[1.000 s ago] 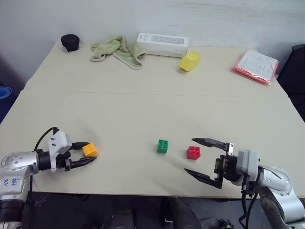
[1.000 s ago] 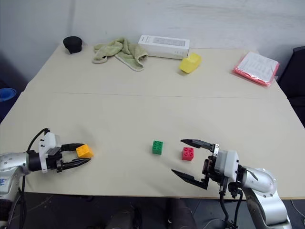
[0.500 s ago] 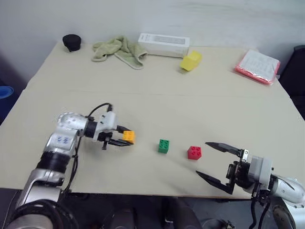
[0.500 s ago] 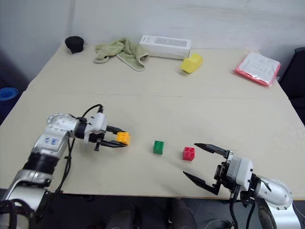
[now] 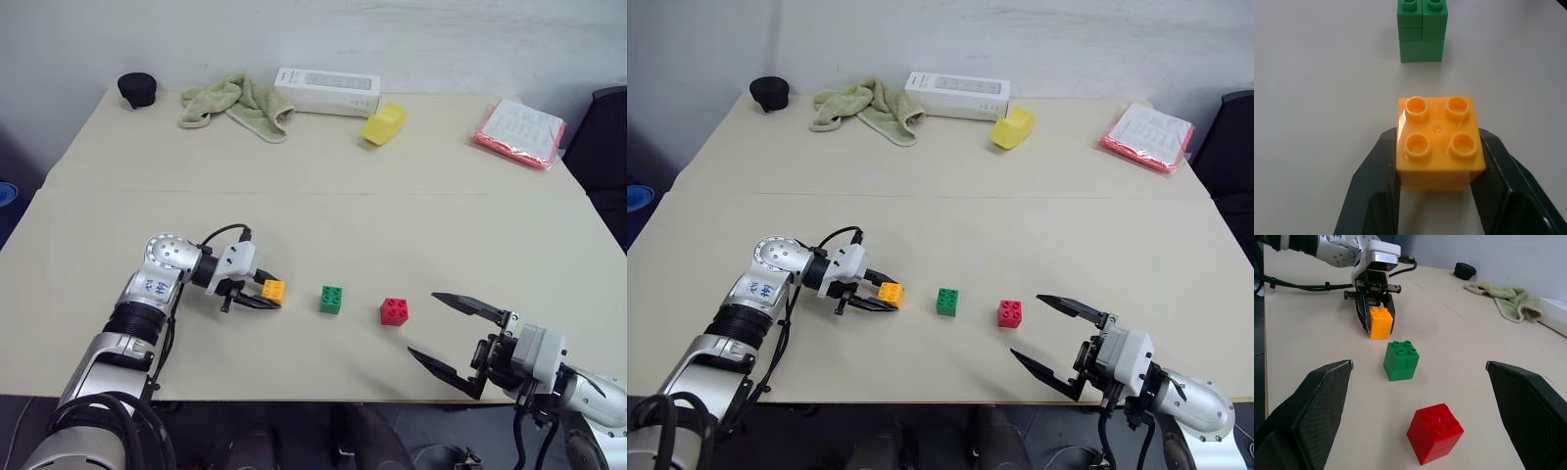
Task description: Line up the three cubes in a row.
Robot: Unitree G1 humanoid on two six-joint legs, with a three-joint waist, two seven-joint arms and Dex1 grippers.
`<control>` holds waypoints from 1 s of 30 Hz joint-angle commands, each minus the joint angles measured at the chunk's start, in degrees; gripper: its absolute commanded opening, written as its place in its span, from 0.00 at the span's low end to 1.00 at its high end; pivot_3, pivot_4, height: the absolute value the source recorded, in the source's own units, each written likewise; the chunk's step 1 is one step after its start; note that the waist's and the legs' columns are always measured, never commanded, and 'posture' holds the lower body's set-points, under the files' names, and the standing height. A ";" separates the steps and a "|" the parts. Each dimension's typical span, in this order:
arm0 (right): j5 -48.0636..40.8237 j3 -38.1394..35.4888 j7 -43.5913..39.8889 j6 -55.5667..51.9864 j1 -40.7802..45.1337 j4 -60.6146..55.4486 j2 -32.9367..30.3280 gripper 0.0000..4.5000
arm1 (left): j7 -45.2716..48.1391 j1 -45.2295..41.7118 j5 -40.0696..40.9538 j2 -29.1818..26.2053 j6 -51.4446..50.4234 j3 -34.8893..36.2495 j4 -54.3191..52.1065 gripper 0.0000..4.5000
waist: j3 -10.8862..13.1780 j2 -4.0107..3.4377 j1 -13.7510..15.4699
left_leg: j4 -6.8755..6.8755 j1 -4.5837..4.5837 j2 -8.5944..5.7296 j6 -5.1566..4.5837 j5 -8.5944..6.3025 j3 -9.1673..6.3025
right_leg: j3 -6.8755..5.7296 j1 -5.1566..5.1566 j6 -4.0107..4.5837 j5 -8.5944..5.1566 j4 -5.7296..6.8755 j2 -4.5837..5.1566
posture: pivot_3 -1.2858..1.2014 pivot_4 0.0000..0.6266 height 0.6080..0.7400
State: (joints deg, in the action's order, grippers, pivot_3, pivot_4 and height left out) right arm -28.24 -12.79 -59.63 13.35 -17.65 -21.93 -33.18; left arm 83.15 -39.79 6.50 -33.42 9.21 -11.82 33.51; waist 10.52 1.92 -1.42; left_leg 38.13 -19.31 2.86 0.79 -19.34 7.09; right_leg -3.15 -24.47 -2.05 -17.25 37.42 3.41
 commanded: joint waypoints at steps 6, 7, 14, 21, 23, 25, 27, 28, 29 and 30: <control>-0.33 0.14 -0.05 1.41 2.19 1.35 0.07 1.00 | -1.69 3.55 0.32 -1.02 -5.51 0.19 -5.94 0.42 | 0.00 0.00 0.01 | 0.00 0.02 0.00 0.00 0.00 -0.02 | 0.00 0.02 0.00 0.00 0.01 0.01 | 0.52 0.24 1.00; -0.41 0.14 -0.24 1.46 2.43 1.70 -0.06 1.00 | -2.25 3.78 0.30 -1.12 -5.62 0.50 -6.52 0.50 | 0.00 -0.01 -0.02 | 0.00 0.02 -0.01 0.00 0.00 -0.02 | 0.00 0.02 0.00 0.00 0.00 0.02 | 0.52 0.24 1.00; -1.85 -2.01 -2.86 1.71 3.13 3.59 -2.11 1.00 | -3.25 7.05 2.67 -5.20 -3.98 5.19 -10.75 0.94 | 0.00 -0.01 -0.11 | 0.00 0.01 0.00 -0.01 0.01 -0.03 | 0.01 0.01 0.00 0.00 0.01 0.02 | 0.52 0.24 1.00; -7.30 -11.65 -13.56 0.86 1.90 11.35 -10.92 1.00 | 0.07 20.81 8.97 -18.36 -3.12 16.70 -14.49 1.00 | 0.06 -0.10 -0.32 | -0.12 0.06 0.08 -0.03 -0.03 0.02 | 0.07 -0.01 0.03 -0.02 -0.04 0.02 | 0.52 0.24 1.00; -7.94 -12.80 -15.66 0.73 3.49 14.21 -12.74 1.00 | -1.92 25.32 11.39 -19.59 -6.06 20.30 -17.07 1.00 | 0.07 -0.13 -0.11 | -0.11 0.08 0.09 -0.35 -0.20 -0.01 | 0.03 0.01 0.04 -0.02 -0.07 0.07 | 0.52 0.24 1.00; -6.79 -13.35 -20.00 2.07 5.41 19.20 -15.59 1.00 | -3.02 32.39 13.32 -20.95 -8.57 24.61 -21.19 1.00 | 0.09 -0.16 0.04 | -0.09 0.08 0.03 -0.43 -0.24 -0.05 | 0.02 0.04 0.03 -0.01 -0.06 0.16 | 0.52 0.24 1.00; -6.17 -13.67 -22.39 2.88 7.02 22.58 -16.99 1.00 | -4.36 36.38 13.67 -21.37 -9.59 27.00 -23.66 1.00 | 0.12 -0.21 0.24 | -0.09 0.09 -0.02 -0.50 -0.30 -0.04 | 0.05 0.07 0.02 -0.01 -0.06 0.25 | 0.52 0.24 1.00; -6.47 -14.24 -22.69 2.25 7.88 24.02 -17.81 1.00 | -6.04 37.82 13.98 -20.80 -10.02 28.33 -24.51 1.00 | 0.12 -0.20 0.40 | -0.11 0.06 0.01 -0.50 -0.31 -0.08 | 0.00 0.05 0.03 -0.01 -0.12 0.22 | 0.52 0.24 1.00; -6.86 -14.95 -22.72 1.58 8.68 25.10 -18.43 1.00 | -7.77 39.39 14.16 -20.05 -10.22 29.55 -25.51 1.00 | 0.12 -0.20 0.49 | -0.11 0.04 0.03 -0.48 -0.31 -0.12 | -0.04 0.05 0.04 -0.02 -0.13 0.20 | 0.52 0.24 1.00; -7.12 -15.43 -22.79 1.12 9.25 25.82 -18.81 1.00 | -8.99 40.46 14.33 -19.54 -10.42 30.33 -26.30 1.00 | 0.13 -0.24 0.56 | -0.10 0.04 0.03 -0.47 -0.31 -0.12 | -0.05 0.05 0.04 -0.02 -0.13 0.20 | 0.52 0.24 1.00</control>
State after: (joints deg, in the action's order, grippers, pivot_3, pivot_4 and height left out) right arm -34.18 -25.65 -81.74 14.71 -8.93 3.21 -51.03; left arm 76.23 0.05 19.02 -52.99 -0.96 15.85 9.83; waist 10.65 1.68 -0.86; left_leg 38.03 -19.27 2.89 0.32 -19.64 6.99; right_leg -3.18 -24.43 -2.01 -17.27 37.30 3.62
